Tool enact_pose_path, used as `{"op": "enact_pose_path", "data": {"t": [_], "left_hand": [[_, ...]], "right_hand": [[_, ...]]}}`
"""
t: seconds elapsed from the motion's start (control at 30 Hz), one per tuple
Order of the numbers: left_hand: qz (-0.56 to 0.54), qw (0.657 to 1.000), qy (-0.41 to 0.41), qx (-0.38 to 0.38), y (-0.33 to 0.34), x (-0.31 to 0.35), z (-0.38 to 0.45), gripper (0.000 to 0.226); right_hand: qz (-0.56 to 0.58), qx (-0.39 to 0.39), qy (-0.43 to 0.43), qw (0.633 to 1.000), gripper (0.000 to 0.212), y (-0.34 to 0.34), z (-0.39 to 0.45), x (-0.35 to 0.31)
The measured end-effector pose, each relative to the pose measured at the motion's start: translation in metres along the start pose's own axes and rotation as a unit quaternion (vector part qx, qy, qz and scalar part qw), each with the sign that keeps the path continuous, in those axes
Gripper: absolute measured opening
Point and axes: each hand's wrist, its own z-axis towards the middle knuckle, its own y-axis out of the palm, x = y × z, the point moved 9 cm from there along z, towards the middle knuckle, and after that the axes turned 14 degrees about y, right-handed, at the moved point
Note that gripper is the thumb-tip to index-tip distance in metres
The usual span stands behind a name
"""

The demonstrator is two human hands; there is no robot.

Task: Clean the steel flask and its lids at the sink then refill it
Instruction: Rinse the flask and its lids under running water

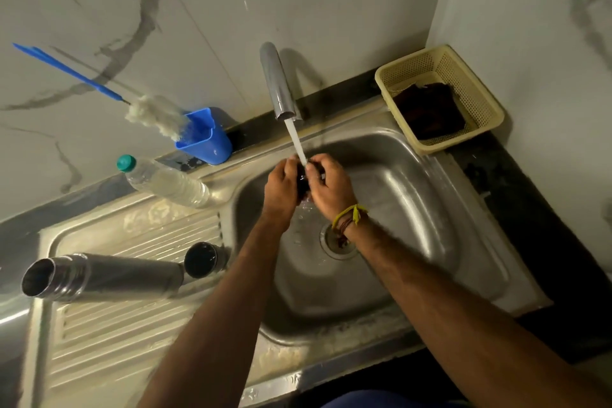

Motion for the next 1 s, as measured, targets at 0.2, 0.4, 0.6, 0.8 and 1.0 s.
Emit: {"op": "enact_pose_path", "data": {"t": [0.2, 0.4, 0.6, 0.8, 1.0], "left_hand": [[0.052, 0.998, 0.019, -0.017, 0.007, 0.008, 0.0, 0.027], [-0.062, 0.998, -0.009, -0.027, 0.007, 0.006, -0.002, 0.025], [-0.213, 0.971, -0.101, 0.048, -0.005, -0.004, -0.007, 0.019], [-0.2, 0.967, -0.103, 0.118, -0.006, -0.01, -0.01, 0.014], [-0.054, 0.989, -0.046, 0.133, -0.017, -0.012, -0.01, 0.018]], "right_hand": [[0.037, -0.003, 0.082, 0.996, 0.034, -0.011, 0.006, 0.018], [0.164, -0.051, 0.196, 0.965, 0.036, 0.003, 0.008, 0.037], [0.345, -0.219, 0.231, 0.883, 0.049, 0.034, -0.002, 0.033], [0.365, -0.208, 0.248, 0.873, 0.045, 0.029, -0.006, 0.032], [0.317, -0.183, 0.28, 0.888, 0.053, 0.036, -0.004, 0.042]]}}
